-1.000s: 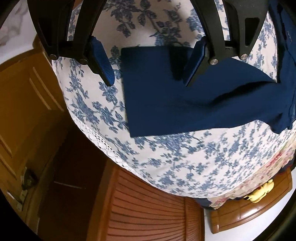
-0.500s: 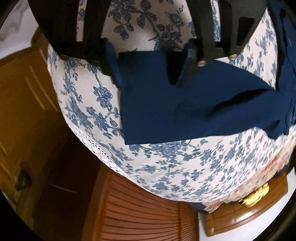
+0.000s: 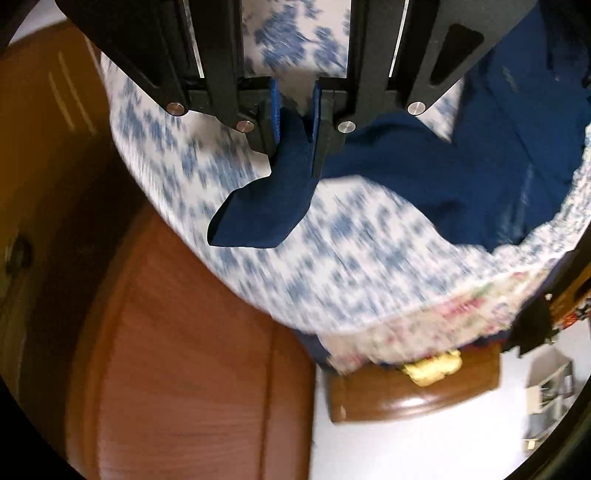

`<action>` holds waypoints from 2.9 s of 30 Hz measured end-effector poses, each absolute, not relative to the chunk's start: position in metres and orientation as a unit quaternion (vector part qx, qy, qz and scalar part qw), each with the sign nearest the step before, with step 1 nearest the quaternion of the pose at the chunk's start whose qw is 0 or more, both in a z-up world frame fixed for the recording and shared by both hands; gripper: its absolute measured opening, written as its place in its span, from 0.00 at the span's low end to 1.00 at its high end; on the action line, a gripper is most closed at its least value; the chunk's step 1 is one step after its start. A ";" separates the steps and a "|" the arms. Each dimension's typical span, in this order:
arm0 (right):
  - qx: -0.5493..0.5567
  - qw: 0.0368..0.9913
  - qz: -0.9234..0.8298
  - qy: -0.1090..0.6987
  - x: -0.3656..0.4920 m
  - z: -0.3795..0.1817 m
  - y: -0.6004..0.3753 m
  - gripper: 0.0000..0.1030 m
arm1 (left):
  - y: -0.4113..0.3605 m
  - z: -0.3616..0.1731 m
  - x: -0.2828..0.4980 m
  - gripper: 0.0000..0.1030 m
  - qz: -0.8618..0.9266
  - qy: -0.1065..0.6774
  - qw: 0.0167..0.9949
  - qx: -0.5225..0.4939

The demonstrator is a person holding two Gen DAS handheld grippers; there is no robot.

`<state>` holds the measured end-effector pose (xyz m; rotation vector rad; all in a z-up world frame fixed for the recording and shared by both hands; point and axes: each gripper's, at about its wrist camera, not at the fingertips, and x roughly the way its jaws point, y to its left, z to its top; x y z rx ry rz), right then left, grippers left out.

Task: Fold large clothes

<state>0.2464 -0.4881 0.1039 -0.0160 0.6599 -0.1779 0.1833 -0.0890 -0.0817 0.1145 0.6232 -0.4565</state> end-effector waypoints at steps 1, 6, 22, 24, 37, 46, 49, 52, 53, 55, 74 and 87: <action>-0.015 0.946 -0.082 0.313 0.245 0.116 -0.479 0.12 | -0.086 -0.080 0.182 0.37 -0.221 0.302 0.926 0.054; -0.047 0.961 -0.057 0.265 0.237 0.165 -0.432 0.12 | -0.070 -0.074 0.178 0.37 -0.212 0.295 0.930 0.047; -0.142 0.958 0.150 0.200 0.176 0.179 -0.234 0.12 | -0.012 -0.057 0.165 0.37 -0.172 0.271 0.947 0.023; -0.148 0.950 0.181 0.207 0.165 0.163 -0.219 0.12 | -0.006 -0.056 0.163 0.37 -0.166 0.269 0.949 0.021; -0.155 0.910 0.252 0.290 0.182 0.092 -0.174 0.12 | 0.026 -0.050 0.160 0.37 -0.143 0.261 0.955 -0.001; -0.156 0.893 0.282 0.316 0.189 0.107 -0.178 0.12 | 0.035 -0.050 0.164 0.37 -0.135 0.262 0.956 -0.008; -0.154 0.887 0.288 0.327 0.192 0.102 -0.178 0.12 | 0.035 -0.051 0.164 0.37 -0.133 0.263 0.955 -0.007; -0.143 0.882 0.289 0.342 0.193 0.095 -0.179 0.18 | 0.036 -0.052 0.165 0.37 -0.132 0.264 0.955 -0.006; -0.141 0.881 0.290 0.346 0.194 0.093 -0.179 0.20 | 0.035 -0.052 0.164 0.37 -0.132 0.264 0.955 -0.006; -0.136 0.880 0.292 0.348 0.195 0.090 -0.181 0.35 | 0.035 -0.052 0.164 0.37 -0.133 0.264 0.955 -0.005; -0.123 0.888 0.187 0.402 0.251 -0.022 -0.223 0.45 | 0.008 -0.077 0.174 0.37 -0.149 0.311 0.938 0.025; -0.074 0.907 0.181 0.373 0.258 -0.064 -0.223 0.48 | 0.000 -0.108 0.186 0.37 -0.145 0.373 0.915 0.044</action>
